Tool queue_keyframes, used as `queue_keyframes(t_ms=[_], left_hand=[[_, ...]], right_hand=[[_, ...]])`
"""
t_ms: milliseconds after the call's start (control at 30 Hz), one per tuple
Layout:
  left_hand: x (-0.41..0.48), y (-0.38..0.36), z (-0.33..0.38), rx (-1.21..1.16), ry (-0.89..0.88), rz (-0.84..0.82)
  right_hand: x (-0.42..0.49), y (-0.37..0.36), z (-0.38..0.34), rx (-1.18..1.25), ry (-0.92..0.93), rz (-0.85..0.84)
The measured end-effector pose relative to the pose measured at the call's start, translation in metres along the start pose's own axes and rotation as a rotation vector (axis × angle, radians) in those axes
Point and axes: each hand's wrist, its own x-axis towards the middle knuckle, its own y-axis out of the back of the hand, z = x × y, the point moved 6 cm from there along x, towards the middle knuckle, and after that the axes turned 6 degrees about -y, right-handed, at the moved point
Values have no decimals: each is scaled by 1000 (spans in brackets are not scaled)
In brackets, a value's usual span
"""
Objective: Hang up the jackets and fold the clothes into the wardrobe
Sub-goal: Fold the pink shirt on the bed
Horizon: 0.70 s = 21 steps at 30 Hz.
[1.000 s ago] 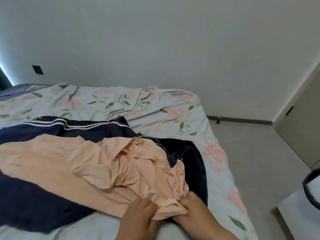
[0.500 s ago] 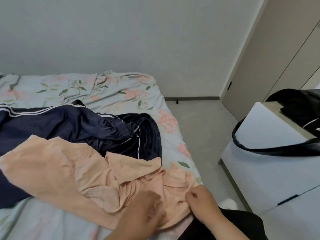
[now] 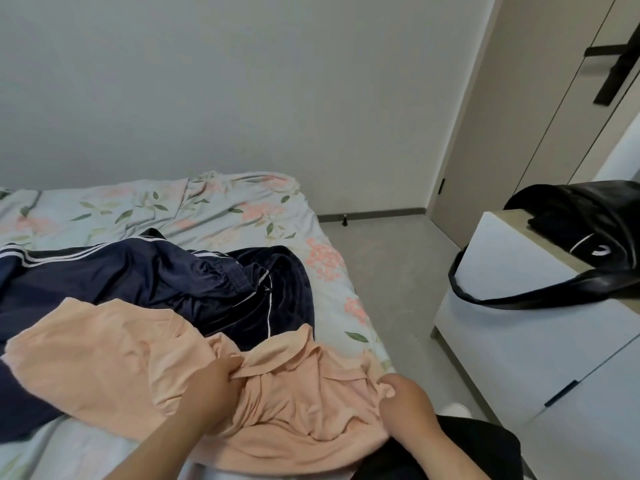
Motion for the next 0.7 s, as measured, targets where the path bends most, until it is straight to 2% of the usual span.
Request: queue_keyframes(t_ms=[67,167,267,300,400,500,600,700], left_hand=[[-5,7,-8,-287,108,121],[-12,25,-35,-777,365,353],[-8,44,-49,-1269,527,458],[-5,51,-49,-1356,552,480],[16,76,-30,-1284,442,434],[34,88,15,-1185,264,312],[47,84,78,-1183,130,138],[50,65,140,-1071,11,-72]], right_hand=[[-1,8,0,14,-25,96],[0,25,9,117,-108,280],[-1,34,12,205,-128,383],[-1,35,13,193,-128,392],[0,32,12,124,-116,363],[0,27,7,88,-54,318],[-4,21,-1,72,47,294],[-7,19,-7,90,135,290]])
